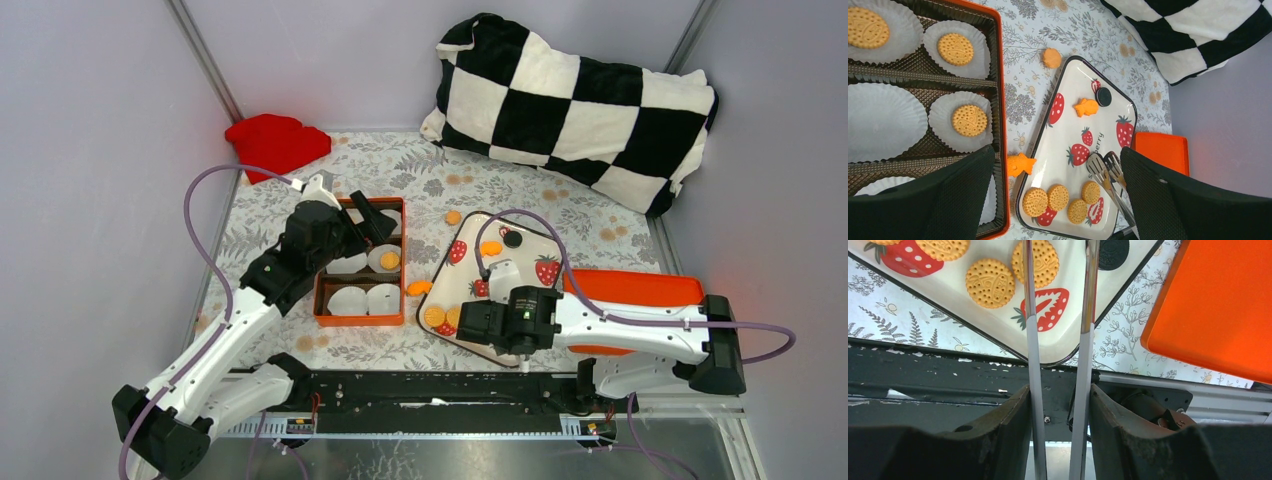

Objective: Pack the cookies

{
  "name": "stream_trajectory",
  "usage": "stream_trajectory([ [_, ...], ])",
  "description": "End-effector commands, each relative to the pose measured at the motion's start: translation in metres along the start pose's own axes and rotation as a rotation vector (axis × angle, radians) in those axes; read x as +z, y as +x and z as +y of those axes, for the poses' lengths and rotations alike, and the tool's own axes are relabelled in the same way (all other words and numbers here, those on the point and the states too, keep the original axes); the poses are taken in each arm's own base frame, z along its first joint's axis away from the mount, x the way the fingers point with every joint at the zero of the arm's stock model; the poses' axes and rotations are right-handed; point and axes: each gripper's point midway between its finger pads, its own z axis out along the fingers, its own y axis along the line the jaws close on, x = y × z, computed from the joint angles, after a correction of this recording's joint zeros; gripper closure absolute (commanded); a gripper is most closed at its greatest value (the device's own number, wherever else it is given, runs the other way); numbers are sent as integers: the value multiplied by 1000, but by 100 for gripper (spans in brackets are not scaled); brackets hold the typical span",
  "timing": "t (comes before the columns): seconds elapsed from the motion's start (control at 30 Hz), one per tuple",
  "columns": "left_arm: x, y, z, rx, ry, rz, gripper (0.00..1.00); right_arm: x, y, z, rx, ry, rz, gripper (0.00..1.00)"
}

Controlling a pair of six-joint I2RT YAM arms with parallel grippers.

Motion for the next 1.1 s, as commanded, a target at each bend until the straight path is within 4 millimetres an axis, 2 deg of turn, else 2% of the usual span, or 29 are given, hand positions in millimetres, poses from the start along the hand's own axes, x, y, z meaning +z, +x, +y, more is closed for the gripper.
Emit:
stream_trajectory([
  [0.0, -2, -2, -5, -3, 36, -22, 1, 4, 5, 7, 8, 4, 23, 52],
  [0.2, -1, 2, -6, -13, 52, -7, 1, 1, 6, 1, 11, 36, 37, 53],
  [0.4, -2, 2, -10, -20, 67, -3, 1, -5, 8, -14, -21, 136, 70, 54],
  [0.6, -5, 3, -9, -21, 67, -5, 1, -3, 11, -10, -9, 110, 77, 54],
  [0.7, -5, 3, -8, -19, 65, -7, 1, 1, 11, -3, -16, 88, 71, 58],
  [0.87, -5, 1, -9, -15, 63, -10, 1, 3, -8, 10, -35, 60, 1, 75],
  [0.97, -8, -9, -7, -14, 29, -41, 1, -4, -30, 18, -57, 60, -66, 83],
  [1.07, -14, -27, 2, -22, -38, -89, 1, -16, -57, 33, -78, 44, -129, 86],
])
